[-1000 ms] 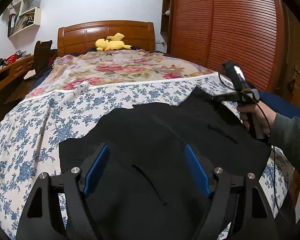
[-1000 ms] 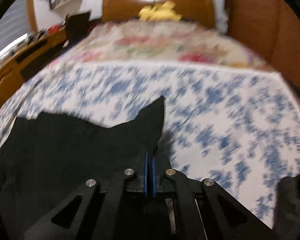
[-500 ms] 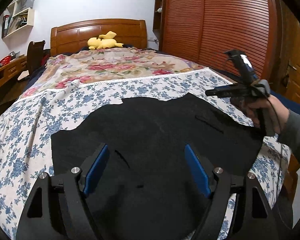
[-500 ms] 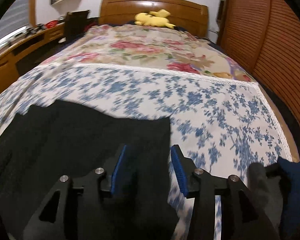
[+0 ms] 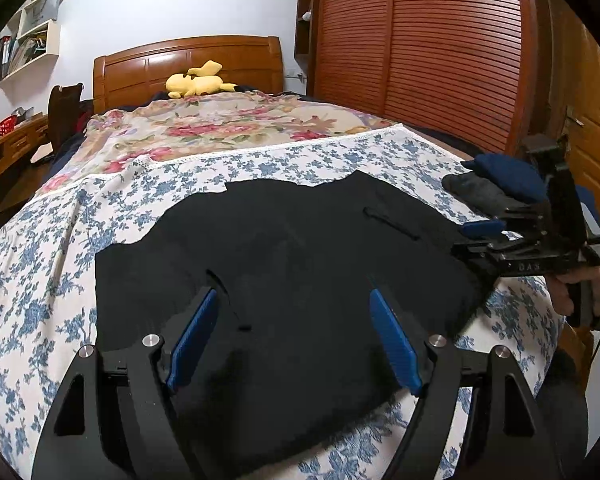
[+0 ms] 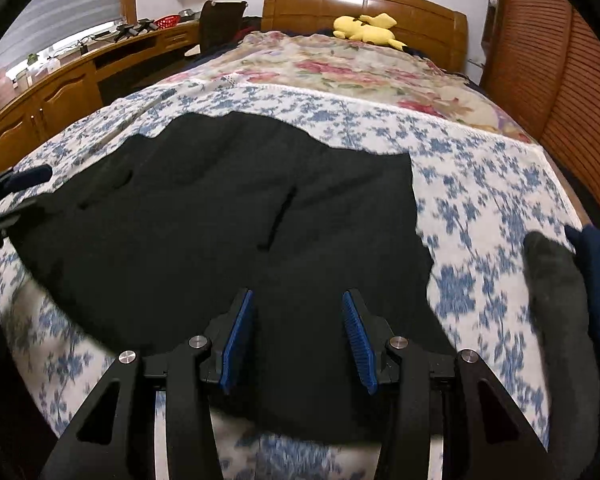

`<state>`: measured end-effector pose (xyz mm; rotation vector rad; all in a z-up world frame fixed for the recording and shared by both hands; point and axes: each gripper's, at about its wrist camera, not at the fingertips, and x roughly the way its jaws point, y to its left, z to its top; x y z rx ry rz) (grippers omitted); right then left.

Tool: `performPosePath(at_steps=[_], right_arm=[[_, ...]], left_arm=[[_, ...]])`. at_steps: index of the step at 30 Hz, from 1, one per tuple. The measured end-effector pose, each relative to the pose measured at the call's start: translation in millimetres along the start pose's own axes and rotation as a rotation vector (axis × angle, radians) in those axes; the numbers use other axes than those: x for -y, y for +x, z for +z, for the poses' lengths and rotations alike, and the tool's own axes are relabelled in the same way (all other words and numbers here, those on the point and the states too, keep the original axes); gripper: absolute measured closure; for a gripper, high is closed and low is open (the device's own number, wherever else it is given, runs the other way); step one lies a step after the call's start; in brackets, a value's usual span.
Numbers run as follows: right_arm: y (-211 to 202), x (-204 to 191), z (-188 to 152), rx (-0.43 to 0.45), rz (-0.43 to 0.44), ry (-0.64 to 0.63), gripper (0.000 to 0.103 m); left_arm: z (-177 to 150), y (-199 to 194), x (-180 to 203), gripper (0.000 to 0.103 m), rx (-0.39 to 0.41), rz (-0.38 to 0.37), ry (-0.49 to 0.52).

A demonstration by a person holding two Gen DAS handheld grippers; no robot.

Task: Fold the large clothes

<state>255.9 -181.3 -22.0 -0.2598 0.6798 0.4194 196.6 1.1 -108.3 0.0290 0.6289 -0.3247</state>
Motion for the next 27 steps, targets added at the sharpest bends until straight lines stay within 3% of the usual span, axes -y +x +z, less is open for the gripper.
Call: performPosePath(at_steps=[6, 11, 27], right_arm=[[10, -5, -20, -0.046, 0.005, 0.019, 0.055], [25, -12, -28, -0.032, -0.015, -0.005, 0.055], [-15, -4, -48, 0.062, -0.071, 0.022, 0.055]], left_arm=[[-8, -7, 10, 0.025, -0.019, -0.011, -0.015], [-15, -6, 22, 0.025, -0.036, -0.02, -0.018], [-45, 23, 36, 0.025, -0.164, 0.073, 0.025]])
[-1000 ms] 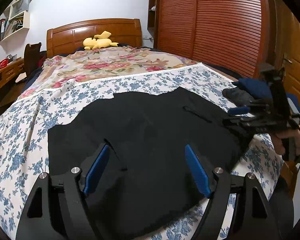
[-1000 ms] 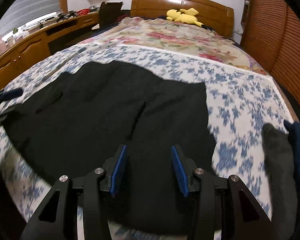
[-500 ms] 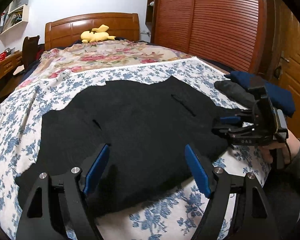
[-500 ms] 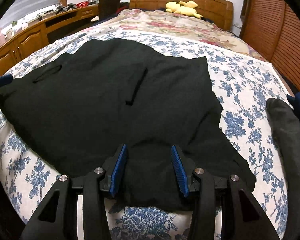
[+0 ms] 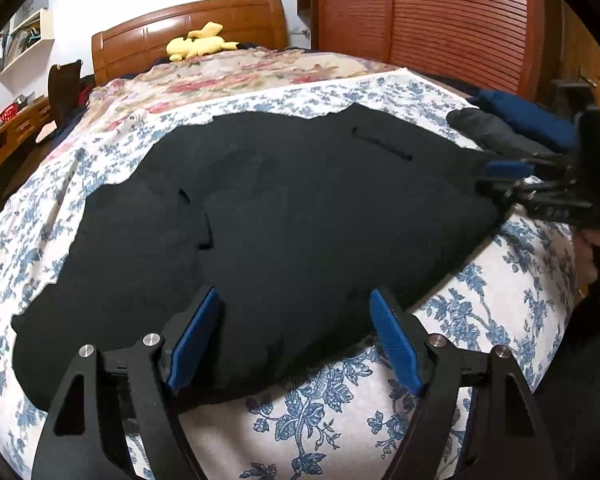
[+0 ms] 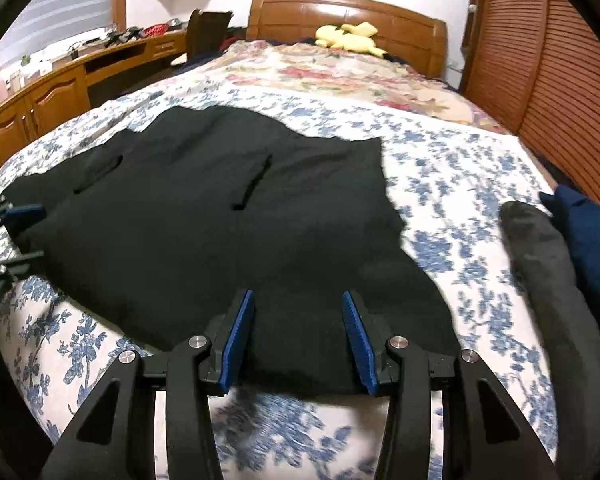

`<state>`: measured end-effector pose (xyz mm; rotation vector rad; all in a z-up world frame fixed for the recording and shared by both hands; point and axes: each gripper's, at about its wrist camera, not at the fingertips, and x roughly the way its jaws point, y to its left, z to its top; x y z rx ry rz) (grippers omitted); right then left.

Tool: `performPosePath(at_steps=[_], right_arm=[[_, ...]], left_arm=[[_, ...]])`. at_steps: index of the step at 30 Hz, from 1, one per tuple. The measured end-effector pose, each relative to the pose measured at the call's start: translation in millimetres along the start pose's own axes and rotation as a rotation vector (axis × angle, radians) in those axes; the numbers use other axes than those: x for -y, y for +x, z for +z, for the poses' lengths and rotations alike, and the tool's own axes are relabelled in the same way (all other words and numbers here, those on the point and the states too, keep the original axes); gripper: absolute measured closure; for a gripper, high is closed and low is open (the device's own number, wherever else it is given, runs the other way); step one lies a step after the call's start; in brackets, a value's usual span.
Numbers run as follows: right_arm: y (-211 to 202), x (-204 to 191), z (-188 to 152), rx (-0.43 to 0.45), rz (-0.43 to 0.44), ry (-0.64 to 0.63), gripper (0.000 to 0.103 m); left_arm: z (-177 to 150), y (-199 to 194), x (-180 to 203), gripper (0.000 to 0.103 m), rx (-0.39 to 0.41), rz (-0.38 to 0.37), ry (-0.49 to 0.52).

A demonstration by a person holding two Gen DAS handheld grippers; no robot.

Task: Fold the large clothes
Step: 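Grasp and straighten the folded coat edge with the right gripper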

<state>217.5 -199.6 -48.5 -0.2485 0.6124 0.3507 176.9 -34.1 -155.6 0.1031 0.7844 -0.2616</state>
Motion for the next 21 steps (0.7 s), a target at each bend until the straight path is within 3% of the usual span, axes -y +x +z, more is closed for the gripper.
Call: performPosePath(at_steps=[6, 10, 14, 21], right_arm=[[-8, 23, -10, -0.002, -0.057, 0.059, 0.053], [-3, 27, -15, -0.047, -0.041, 0.079, 0.046], [-1, 30, -16, -0.065, -0.065, 0.086, 0.031], [12, 53, -19, -0.131, 0.044, 0.227, 0.028]], left_arm=[[1, 1, -2, 0.025, -0.003, -0.016, -0.023], [2, 1, -1, 0.025, -0.003, -0.02, -0.027], [2, 1, 0, 0.025, -0.004, -0.018, -0.025], [3, 1, 0, 0.025, -0.003, -0.02, -0.028]])
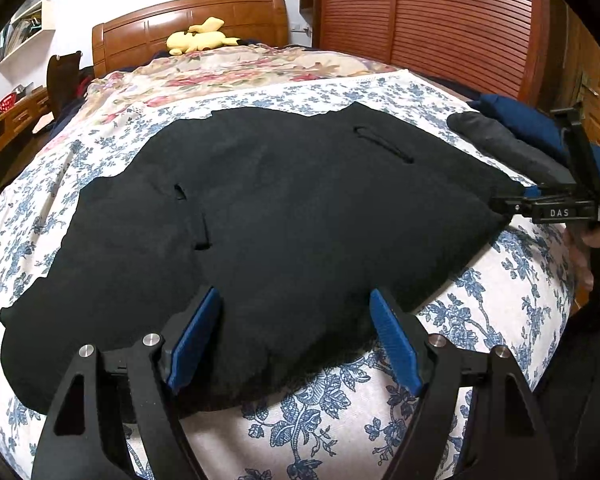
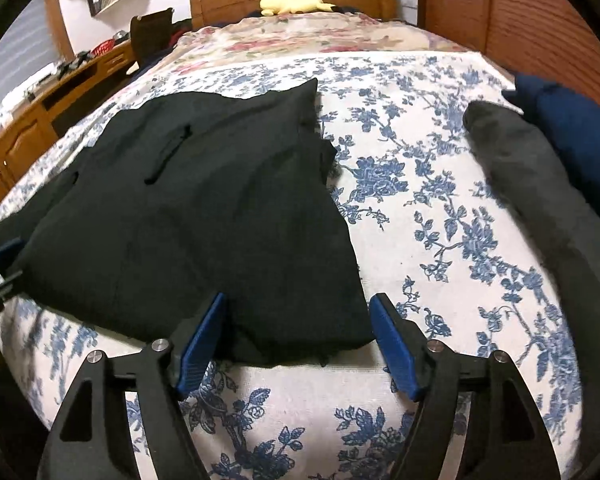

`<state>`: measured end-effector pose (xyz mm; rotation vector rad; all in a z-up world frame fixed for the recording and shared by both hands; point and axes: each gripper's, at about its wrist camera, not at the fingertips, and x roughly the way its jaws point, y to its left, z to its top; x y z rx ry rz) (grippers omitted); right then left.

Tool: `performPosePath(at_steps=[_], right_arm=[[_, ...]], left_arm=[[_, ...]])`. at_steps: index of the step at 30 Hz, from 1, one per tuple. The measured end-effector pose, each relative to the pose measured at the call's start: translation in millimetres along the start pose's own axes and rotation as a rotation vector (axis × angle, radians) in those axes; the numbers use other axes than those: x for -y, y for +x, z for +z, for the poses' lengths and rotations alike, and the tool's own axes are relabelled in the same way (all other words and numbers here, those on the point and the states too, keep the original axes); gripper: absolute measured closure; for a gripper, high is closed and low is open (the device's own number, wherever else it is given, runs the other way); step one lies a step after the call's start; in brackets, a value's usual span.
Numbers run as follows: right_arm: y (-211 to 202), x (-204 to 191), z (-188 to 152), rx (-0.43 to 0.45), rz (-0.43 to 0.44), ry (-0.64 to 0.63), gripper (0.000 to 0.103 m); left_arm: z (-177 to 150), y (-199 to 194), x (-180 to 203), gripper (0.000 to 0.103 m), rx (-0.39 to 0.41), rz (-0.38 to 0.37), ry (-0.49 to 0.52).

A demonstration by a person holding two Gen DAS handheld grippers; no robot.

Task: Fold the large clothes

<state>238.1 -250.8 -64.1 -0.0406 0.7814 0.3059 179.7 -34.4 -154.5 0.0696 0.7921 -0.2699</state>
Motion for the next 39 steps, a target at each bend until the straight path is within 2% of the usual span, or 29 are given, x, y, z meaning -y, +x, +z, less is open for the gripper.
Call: performPosePath(at_steps=[2, 3, 4, 6, 8, 11, 16, 26, 35, 39], right_arm=[[1, 0, 1, -0.003, 0.017, 0.006, 0.029], [2, 0, 2, -0.004, 0.027, 0.01, 0.031], [2, 1, 2, -0.005, 0.05, 0.017, 0.038], [4, 5, 2, 0.001, 0.079, 0.029, 0.043], [4, 7, 1, 0.007, 0.109, 0.032, 0.06], [0, 7, 1, 0.041, 0.137, 0.028, 0.078], [-8, 5, -1, 0.096, 0.126, 0.017, 0.08], [-5, -3, 1, 0.097, 0.098, 0.018, 0.08], [-20, -7, 5, 0.168, 0.113, -0.007, 0.084], [-29, -18, 12, 0.2, 0.113, -0.007, 0.085]], left_arm=[[0, 0, 0, 0.025, 0.001, -0.002, -0.001], [0, 0, 0, 0.025, 0.001, -0.004, -0.002], [1, 0, 0, 0.025, 0.003, -0.008, -0.004], [1, -1, 0, 0.025, 0.006, -0.014, -0.008], [2, -3, 0, 0.025, 0.012, -0.02, -0.013], [3, -7, -3, 0.025, 0.024, -0.028, -0.018], [4, -16, -10, 0.025, 0.05, -0.04, -0.031], [6, -33, -23, 0.025, 0.109, -0.044, -0.06], [7, -52, -41, 0.025, 0.158, -0.033, -0.089], [6, -63, -51, 0.025, 0.179, -0.052, -0.113]])
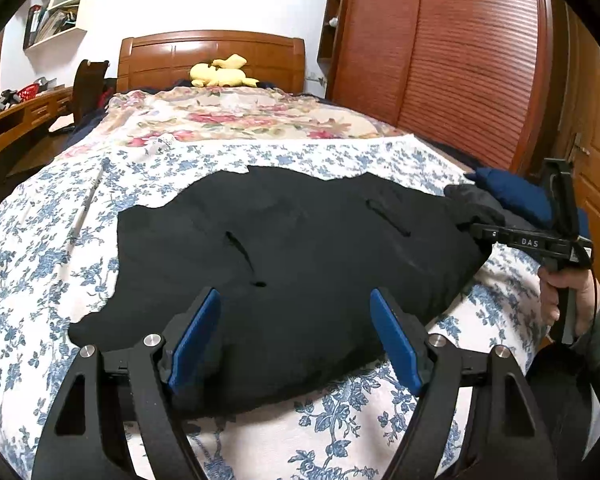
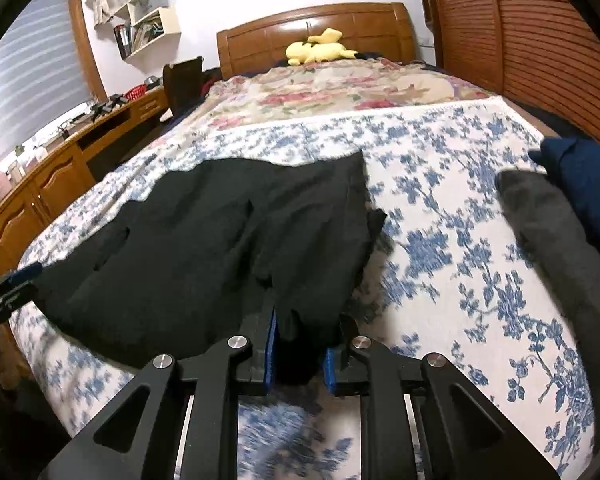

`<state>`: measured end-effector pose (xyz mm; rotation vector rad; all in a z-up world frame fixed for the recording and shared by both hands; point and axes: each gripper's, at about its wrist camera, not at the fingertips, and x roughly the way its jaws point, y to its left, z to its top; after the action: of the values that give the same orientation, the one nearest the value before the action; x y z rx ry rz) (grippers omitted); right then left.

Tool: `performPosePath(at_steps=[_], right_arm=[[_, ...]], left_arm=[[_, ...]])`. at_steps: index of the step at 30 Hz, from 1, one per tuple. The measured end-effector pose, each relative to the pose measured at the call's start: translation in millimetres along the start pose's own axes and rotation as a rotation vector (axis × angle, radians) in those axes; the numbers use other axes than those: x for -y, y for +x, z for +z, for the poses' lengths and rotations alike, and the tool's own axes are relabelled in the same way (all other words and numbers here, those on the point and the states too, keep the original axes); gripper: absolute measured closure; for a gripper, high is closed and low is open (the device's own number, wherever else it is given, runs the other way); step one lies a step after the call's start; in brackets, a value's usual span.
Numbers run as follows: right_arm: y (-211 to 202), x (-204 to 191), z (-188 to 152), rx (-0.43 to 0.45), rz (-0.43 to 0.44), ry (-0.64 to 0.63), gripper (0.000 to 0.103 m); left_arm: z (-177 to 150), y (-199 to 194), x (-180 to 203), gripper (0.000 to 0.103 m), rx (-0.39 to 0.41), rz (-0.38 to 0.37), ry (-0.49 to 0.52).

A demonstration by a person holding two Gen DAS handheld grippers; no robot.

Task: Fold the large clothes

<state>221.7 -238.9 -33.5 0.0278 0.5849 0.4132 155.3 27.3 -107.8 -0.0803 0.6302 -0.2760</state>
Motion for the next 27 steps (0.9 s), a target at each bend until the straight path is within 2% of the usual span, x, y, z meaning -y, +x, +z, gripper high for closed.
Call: performPosePath(at_steps=[5, 10, 19, 27], right_arm=[[-17, -32, 23, 0.061, 0.041, -0.062, 0.086], [-21, -77, 39, 0.082, 0.093, -0.15, 0.086], [-6, -142, 61, 0.095, 0.18, -0.263, 0.087], [19, -233, 64, 0.078, 0.31, -0.38, 0.088]], left_arm=[[3, -11, -11, 0.025, 0.027, -0.001, -0.016], [3, -18, -23, 0.025, 0.043, 0.015, -0.023], [-9, -37, -56, 0.025, 0.055, 0.065, -0.045], [-26, -63, -96, 0.025, 0.077, 0.101, -0.108]])
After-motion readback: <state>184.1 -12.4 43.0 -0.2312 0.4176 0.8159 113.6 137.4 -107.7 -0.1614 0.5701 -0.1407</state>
